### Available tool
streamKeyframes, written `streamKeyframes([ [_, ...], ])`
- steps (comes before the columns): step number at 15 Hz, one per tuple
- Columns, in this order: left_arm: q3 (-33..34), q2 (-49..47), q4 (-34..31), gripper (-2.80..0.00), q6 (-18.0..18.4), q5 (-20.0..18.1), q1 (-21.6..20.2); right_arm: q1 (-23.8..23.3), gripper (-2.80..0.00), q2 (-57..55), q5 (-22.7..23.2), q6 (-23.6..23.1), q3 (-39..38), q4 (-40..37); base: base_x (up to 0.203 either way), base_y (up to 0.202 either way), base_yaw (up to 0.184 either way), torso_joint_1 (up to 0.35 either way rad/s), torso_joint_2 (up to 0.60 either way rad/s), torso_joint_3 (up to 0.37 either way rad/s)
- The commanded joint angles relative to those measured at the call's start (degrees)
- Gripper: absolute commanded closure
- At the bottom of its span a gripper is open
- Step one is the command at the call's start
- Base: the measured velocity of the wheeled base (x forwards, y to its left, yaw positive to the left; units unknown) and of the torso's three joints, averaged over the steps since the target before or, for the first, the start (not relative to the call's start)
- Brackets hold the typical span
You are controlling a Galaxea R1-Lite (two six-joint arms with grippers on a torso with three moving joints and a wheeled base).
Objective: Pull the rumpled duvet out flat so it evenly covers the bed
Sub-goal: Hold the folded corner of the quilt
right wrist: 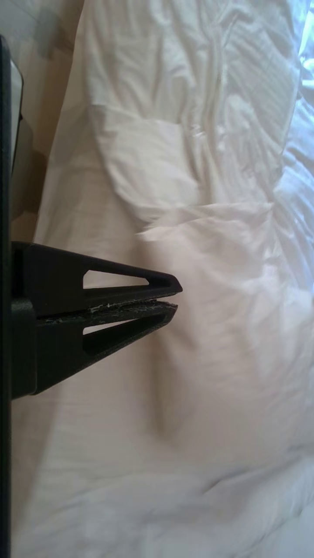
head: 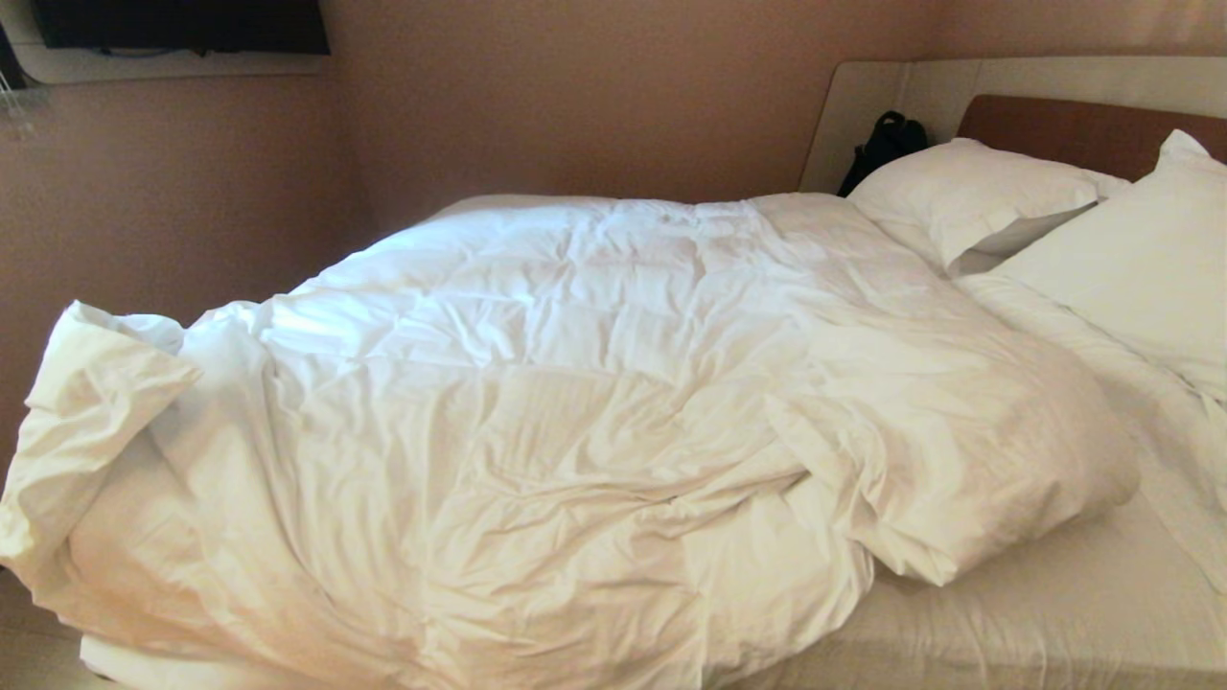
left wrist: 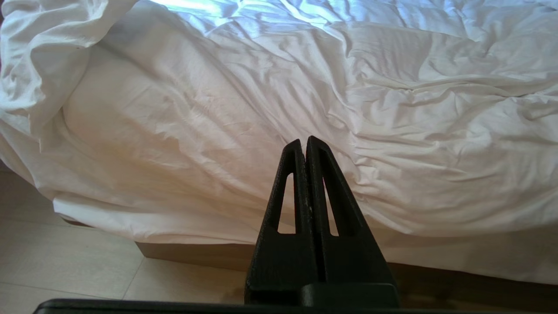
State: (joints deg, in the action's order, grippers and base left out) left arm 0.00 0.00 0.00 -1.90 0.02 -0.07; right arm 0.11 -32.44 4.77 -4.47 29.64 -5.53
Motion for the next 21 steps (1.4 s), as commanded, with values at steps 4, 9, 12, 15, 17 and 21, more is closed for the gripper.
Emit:
streamKeyframes([
  [4, 0.0, 0.0, 0.0, 0.0, 0.0, 0.1, 0.0, 2.8, 0.0, -26.3, 2.2, -2.3, 10.3, 3.7, 0.0, 0.0, 0.0, 0.0, 0.0, 0.0],
  [9, 0.0, 0.0, 0.0, 0.0, 0.0, 0.1, 0.0, 10.6, 0.0, -49.1, -1.0, -3.7, 23.5, 4.1, 0.0, 0.0, 0.0, 0.0, 0.0, 0.0],
  [12, 0.0, 0.0, 0.0, 0.0, 0.0, 0.1, 0.0, 16.1, 0.0, -56.9, -5.0, -3.7, 29.4, 4.1, 0.0, 0.0, 0.0, 0.0, 0.0, 0.0],
  [15, 0.0, 0.0, 0.0, 0.0, 0.0, 0.1, 0.0, 17.7, 0.0, -61.0, -6.1, -3.9, 31.3, 4.2, 0.0, 0.0, 0.0, 0.0, 0.0, 0.0],
  [17, 0.0, 0.0, 0.0, 0.0, 0.0, 0.0, 0.0, 18.0, 0.0, -63.9, -6.7, -4.0, 31.8, 4.2, 0.0, 0.0, 0.0, 0.0, 0.0, 0.0],
  [21, 0.0, 0.0, 0.0, 0.0, 0.0, 0.1, 0.0, 19.6, -2.8, -68.6, -7.6, -3.7, 36.8, 4.2, 0.0, 0.0, 0.0, 0.0, 0.0, 0.0],
])
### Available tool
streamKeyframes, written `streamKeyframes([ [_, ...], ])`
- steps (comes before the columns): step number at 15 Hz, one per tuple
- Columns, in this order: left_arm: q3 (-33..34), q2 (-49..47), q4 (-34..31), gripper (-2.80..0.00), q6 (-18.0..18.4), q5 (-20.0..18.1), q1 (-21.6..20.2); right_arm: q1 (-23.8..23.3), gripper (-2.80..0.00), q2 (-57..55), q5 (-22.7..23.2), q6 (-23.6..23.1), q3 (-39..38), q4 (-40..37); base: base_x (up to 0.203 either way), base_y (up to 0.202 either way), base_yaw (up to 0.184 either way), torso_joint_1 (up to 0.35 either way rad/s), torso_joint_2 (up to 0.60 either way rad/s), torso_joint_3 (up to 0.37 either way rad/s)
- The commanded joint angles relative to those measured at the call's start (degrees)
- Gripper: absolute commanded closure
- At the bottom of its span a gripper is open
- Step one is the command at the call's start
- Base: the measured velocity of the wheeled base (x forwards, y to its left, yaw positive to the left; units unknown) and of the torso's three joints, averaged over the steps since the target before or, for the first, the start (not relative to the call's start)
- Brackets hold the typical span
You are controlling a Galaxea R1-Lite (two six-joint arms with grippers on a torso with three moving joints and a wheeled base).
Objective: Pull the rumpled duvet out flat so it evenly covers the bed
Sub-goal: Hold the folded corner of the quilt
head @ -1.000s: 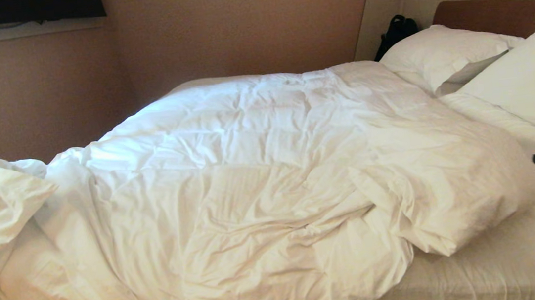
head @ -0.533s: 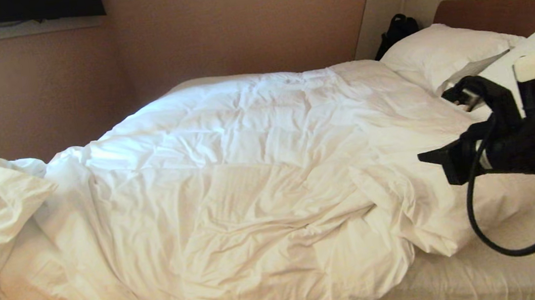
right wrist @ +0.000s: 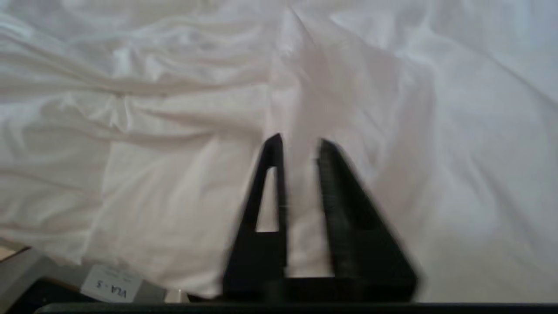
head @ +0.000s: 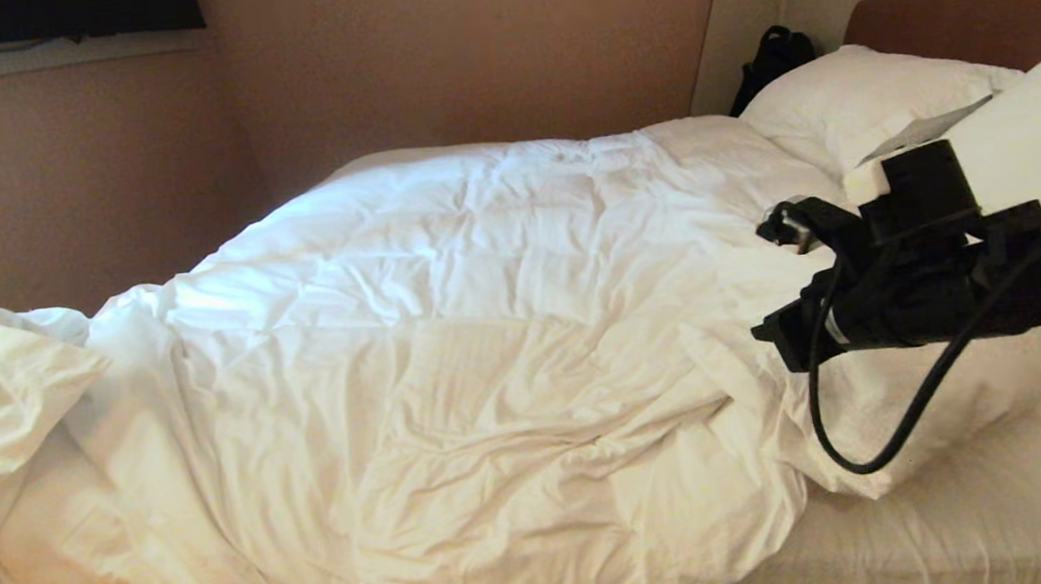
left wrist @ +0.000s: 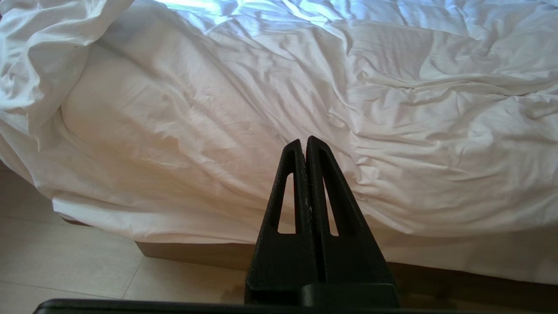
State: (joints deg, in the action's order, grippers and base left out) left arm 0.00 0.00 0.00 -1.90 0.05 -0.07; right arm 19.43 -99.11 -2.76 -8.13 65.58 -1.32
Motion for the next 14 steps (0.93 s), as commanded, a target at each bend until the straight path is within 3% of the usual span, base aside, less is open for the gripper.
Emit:
streamKeyframes([
  [1, 0.0, 0.0, 0.0, 0.0, 0.0, 0.0, 0.0, 1.4, -2.8, -3.1, -0.8, 0.0, 2.0, 0.0, 0.0, 0.0, 0.0, 0.0, 0.0, 0.0],
  [5, 0.0, 0.0, 0.0, 0.0, 0.0, 0.0, 0.0, 4.4, -2.8, -8.1, -6.3, -0.3, 4.1, 0.1, 0.0, 0.0, 0.0, 0.0, 0.0, 0.0],
  [9, 0.0, 0.0, 0.0, 0.0, 0.0, 0.0, 0.0, 6.1, -2.8, -10.7, -7.9, -0.1, 5.8, 0.1, 0.0, 0.0, 0.0, 0.0, 0.0, 0.0],
  [12, 0.0, 0.0, 0.0, 0.0, 0.0, 0.0, 0.0, 7.1, -2.8, -16.7, -15.0, 0.0, 8.7, 2.0, 0.0, 0.0, 0.0, 0.0, 0.0, 0.0],
  [14, 0.0, 0.0, 0.0, 0.0, 0.0, 0.0, 0.0, 7.5, -2.8, -21.0, -19.8, -0.6, 9.7, 8.5, 0.0, 0.0, 0.0, 0.0, 0.0, 0.0],
])
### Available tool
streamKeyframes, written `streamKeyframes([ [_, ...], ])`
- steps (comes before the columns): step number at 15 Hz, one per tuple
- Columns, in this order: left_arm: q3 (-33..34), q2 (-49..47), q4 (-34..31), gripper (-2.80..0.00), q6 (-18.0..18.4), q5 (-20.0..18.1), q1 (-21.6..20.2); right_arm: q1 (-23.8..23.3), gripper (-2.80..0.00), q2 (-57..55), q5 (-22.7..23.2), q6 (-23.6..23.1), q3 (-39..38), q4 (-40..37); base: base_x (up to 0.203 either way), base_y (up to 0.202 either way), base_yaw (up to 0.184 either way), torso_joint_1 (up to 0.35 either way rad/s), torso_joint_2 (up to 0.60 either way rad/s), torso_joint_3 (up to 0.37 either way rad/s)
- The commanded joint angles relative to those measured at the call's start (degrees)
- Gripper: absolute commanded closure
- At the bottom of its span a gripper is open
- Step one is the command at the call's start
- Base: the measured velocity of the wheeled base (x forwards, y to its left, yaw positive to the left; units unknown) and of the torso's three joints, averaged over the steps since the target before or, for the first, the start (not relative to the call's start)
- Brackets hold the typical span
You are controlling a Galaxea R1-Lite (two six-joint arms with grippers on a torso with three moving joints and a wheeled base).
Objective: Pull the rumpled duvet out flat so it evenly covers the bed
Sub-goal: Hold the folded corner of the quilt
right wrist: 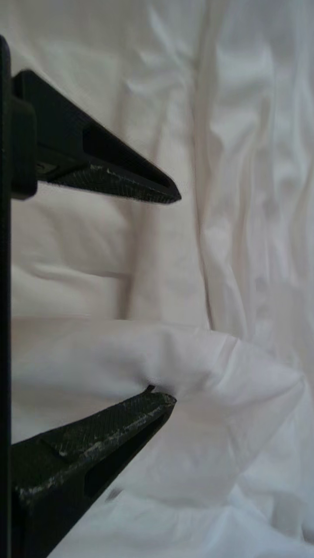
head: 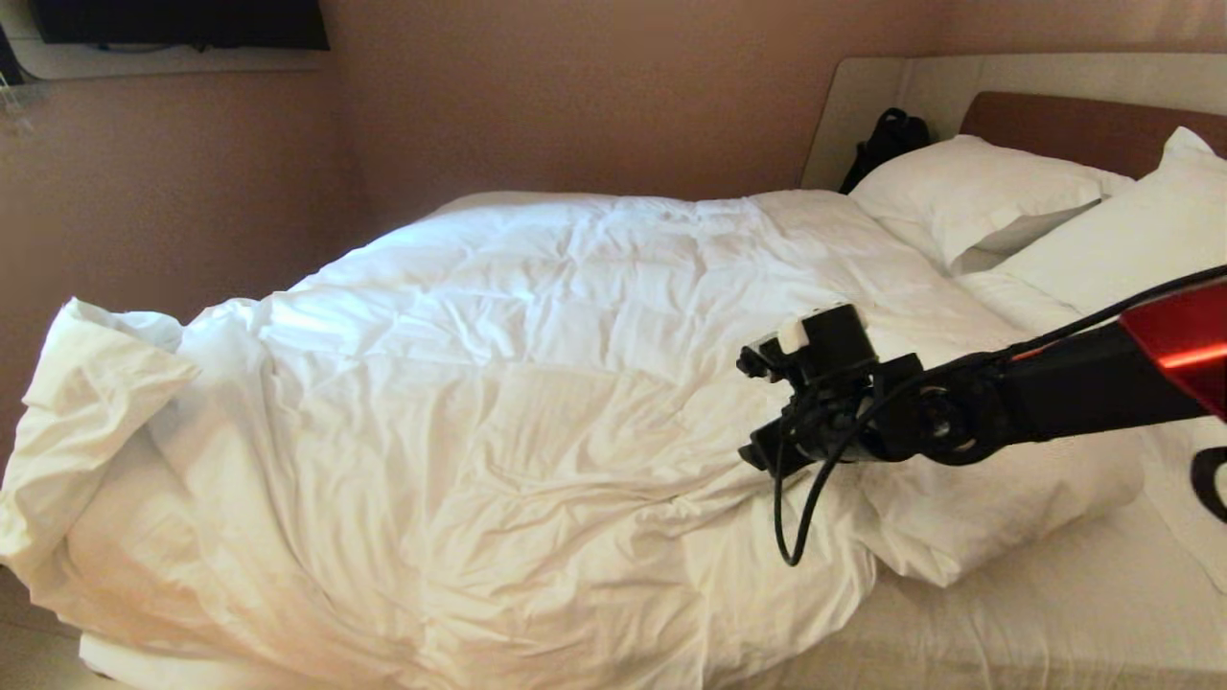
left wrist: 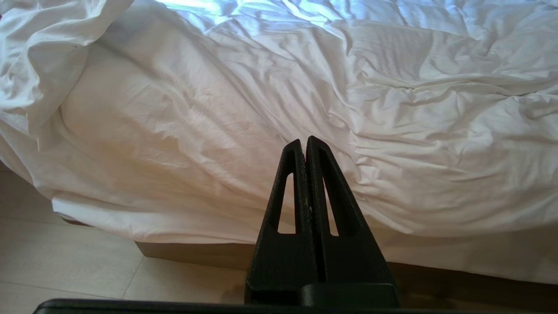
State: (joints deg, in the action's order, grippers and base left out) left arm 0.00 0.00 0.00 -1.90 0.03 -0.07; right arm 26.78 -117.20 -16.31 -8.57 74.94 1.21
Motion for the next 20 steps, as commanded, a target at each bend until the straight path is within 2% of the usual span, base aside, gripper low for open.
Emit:
streamKeyframes([
  [1, 0.0, 0.0, 0.0, 0.0, 0.0, 0.0, 0.0, 0.3, -2.8, -4.8, -8.0, -0.6, 1.1, 7.5, 0.0, 0.0, 0.0, 0.0, 0.0, 0.0],
  [6, 0.0, 0.0, 0.0, 0.0, 0.0, 0.0, 0.0, 0.4, -2.8, -5.6, -10.5, -0.8, 2.7, 9.6, 0.0, 0.0, 0.0, 0.0, 0.0, 0.0],
  [9, 0.0, 0.0, 0.0, 0.0, 0.0, 0.0, 0.0, 0.5, -2.8, -2.9, -15.3, -1.2, 2.5, 9.3, 0.0, 0.0, 0.0, 0.0, 0.0, 0.0],
  [11, 0.0, 0.0, 0.0, 0.0, 0.0, 0.1, 0.0, 0.5, -2.8, -3.4, -19.5, -3.2, 2.0, 9.4, 0.0, 0.0, 0.0, 0.0, 0.0, 0.0],
  [20, 0.0, 0.0, 0.0, 0.0, 0.0, 0.0, 0.0, 0.5, -2.8, -6.6, -19.6, -3.2, 2.6, 9.6, 0.0, 0.0, 0.0, 0.0, 0.0, 0.0],
])
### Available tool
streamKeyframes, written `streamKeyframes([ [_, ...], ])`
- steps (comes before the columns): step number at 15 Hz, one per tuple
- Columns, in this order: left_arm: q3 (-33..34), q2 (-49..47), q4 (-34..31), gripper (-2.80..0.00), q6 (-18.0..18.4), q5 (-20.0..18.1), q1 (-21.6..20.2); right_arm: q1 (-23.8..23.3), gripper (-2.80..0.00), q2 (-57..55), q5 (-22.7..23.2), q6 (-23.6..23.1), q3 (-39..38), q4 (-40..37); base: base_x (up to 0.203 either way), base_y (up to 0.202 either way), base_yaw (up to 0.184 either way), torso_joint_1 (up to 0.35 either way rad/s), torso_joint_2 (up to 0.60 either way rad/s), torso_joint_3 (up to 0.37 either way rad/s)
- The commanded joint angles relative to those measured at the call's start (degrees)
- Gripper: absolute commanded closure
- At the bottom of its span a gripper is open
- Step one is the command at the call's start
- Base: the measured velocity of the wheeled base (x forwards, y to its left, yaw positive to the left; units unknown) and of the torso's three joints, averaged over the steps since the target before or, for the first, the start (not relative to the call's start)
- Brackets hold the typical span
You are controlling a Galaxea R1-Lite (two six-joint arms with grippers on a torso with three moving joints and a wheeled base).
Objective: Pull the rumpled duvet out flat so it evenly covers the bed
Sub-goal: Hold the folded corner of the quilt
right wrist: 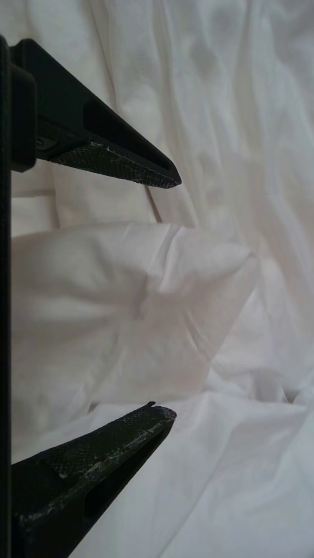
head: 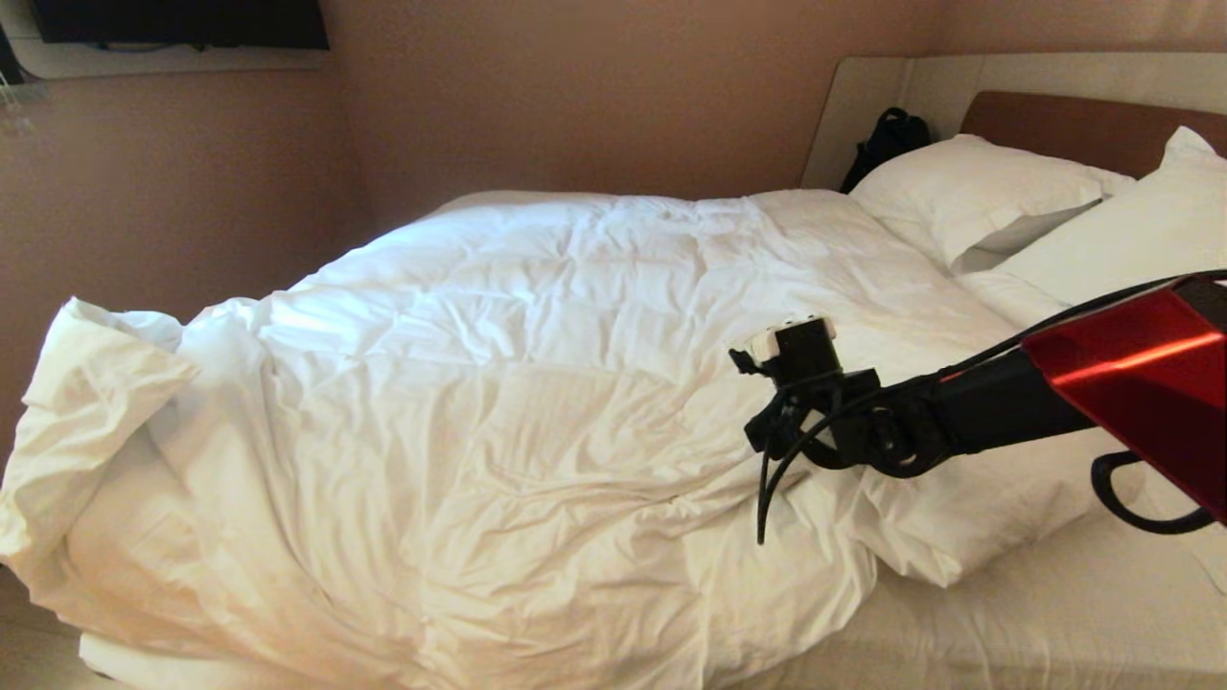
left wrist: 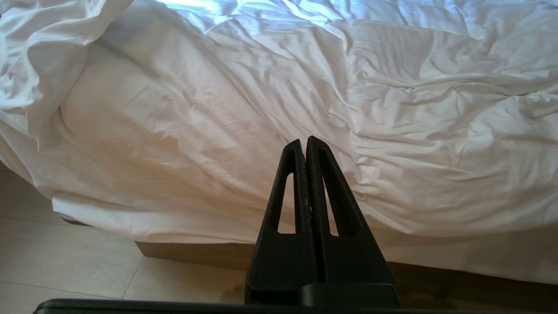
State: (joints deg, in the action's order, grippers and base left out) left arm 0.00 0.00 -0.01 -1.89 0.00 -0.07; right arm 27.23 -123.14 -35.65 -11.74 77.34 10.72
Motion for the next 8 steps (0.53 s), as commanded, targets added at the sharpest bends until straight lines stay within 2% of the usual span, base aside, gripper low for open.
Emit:
streamKeyframes([
  [1, 0.0, 0.0, 0.0, 0.0, 0.0, 0.0, 0.0, 0.0, -2.8, -0.9, -0.3, 0.0, 0.3, 0.1, 0.0, 0.0, 0.0, 0.0, 0.0, 0.0],
  [8, 0.0, 0.0, 0.0, 0.0, 0.0, 0.1, 0.0, -1.7, -2.8, -3.7, -1.0, -0.2, 2.4, -0.2, 0.0, 0.0, 0.0, 0.0, 0.0, 0.0],
])
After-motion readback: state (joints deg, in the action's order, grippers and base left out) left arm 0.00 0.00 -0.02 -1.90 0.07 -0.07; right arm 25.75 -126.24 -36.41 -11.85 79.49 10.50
